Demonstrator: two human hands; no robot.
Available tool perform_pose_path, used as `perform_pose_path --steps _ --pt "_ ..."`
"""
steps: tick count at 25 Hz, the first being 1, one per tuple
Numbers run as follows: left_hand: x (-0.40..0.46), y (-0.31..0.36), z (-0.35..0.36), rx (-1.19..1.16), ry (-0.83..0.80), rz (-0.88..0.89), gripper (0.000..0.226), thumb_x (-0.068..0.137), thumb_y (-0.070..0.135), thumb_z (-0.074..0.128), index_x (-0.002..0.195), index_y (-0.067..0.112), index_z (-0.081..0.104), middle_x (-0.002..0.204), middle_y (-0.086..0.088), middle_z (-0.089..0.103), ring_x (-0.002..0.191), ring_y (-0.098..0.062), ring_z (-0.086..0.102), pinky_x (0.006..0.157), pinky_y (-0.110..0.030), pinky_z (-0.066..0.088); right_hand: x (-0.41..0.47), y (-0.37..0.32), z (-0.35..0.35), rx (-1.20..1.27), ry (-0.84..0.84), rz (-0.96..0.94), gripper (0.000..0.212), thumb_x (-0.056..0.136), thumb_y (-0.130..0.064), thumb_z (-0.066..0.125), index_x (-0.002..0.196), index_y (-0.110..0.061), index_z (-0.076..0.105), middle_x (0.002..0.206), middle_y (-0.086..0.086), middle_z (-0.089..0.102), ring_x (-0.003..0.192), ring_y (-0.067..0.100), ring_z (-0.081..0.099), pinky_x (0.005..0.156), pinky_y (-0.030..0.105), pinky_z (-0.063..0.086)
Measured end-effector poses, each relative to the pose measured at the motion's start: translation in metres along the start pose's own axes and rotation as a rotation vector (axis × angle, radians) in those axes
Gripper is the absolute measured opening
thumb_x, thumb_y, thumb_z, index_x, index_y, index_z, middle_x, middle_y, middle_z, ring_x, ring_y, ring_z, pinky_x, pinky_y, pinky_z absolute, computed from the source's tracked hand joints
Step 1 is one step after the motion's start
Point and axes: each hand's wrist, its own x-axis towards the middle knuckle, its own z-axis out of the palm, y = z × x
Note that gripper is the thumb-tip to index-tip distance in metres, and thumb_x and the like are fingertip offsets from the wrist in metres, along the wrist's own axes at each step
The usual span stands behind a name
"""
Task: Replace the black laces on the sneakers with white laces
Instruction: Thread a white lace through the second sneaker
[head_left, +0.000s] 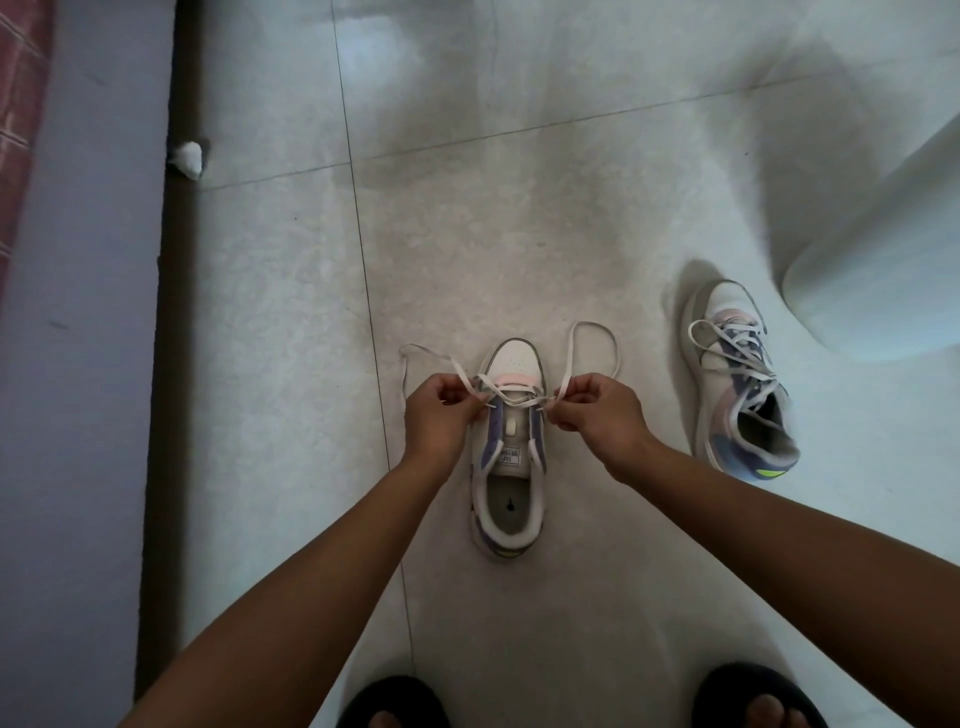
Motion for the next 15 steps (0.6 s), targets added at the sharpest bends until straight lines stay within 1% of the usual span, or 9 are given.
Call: perform_pose_path --steps 2,5,8,10,12,14,15 --pt "0.000 0.000 0.000 0.089 -0.015 0.070 0.012 0.081 0.006 0.070 0.092 0.006 0.066 0.087 -0.009 0.068 0.085 -0.023 0.066 0.080 -0.038 0.057 0.000 0.001 0.001 -0.065 0.019 -0.034 0.020 0.074 0.001 0.074 0.075 -0.013 0.060 0.069 0.004 0.065 0.064 0.012 0.062 0.060 0.021 0.053" --pt "-0.001 -0.001 0.002 0.293 -0.001 0.219 0.008 0.083 0.013 0.069 0.088 0.009 0.065 0.084 -0.005 0.067 0.079 -0.018 0.063 0.074 -0.032 0.054 -0.001 0.000 0.007 -0.184 0.031 -0.114 0.023 0.075 -0.005 0.076 0.070 -0.017 0.057 0.070 0.004 0.065 0.066 0.014 0.062 0.066 0.027 0.053" --pt "-0.001 0.000 0.004 0.375 0.013 0.293 0.007 0.083 0.014 0.069 0.086 0.010 0.063 0.083 -0.003 0.064 0.076 -0.015 0.060 0.069 -0.025 0.049 -0.003 0.001 0.012 -0.228 0.061 -0.146 0.021 0.076 -0.010 0.076 0.068 -0.017 0.057 0.069 0.001 0.064 0.065 0.013 0.061 0.062 0.022 0.050" --pt "-0.001 0.000 0.003 0.406 0.004 0.334 0.006 0.083 0.012 0.069 0.084 0.012 0.063 0.081 0.000 0.061 0.074 -0.012 0.057 0.065 -0.016 0.045 -0.004 0.001 0.013 -0.258 0.085 -0.157 0.016 0.076 -0.013 0.076 0.069 -0.012 0.062 0.067 -0.001 0.063 0.063 0.010 0.059 0.059 0.017 0.047" --pt "0.000 -0.001 0.001 0.435 -0.027 0.394 0.007 0.082 0.010 0.070 0.083 0.012 0.064 0.081 0.001 0.060 0.072 -0.009 0.055 0.063 -0.010 0.043 -0.007 0.000 0.015 -0.275 0.099 -0.180 0.016 0.077 -0.015 0.076 0.066 -0.011 0.064 0.062 -0.004 0.061 0.059 0.005 0.055 0.054 0.007 0.041" --pt "-0.002 -0.003 0.000 0.455 -0.080 0.453 0.006 0.081 0.008 0.069 0.086 0.010 0.066 0.083 -0.002 0.063 0.075 -0.010 0.058 0.067 -0.013 0.046 -0.011 0.000 0.017 -0.332 0.119 -0.244 0.023 0.079 -0.017 0.074 0.060 -0.011 0.063 0.058 -0.007 0.055 0.055 0.002 0.049 0.051 0.005 0.037" --pt "-0.004 -0.005 0.001 0.467 -0.086 0.469 0.006 0.081 0.008 0.069 0.086 0.009 0.066 0.084 -0.004 0.065 0.076 -0.012 0.059 0.070 -0.018 0.049 -0.013 0.001 0.018 -0.384 0.131 -0.281 0.025 0.081 -0.018 0.072 0.059 -0.010 0.062 0.059 -0.006 0.052 0.056 0.003 0.047 0.053 0.005 0.035"
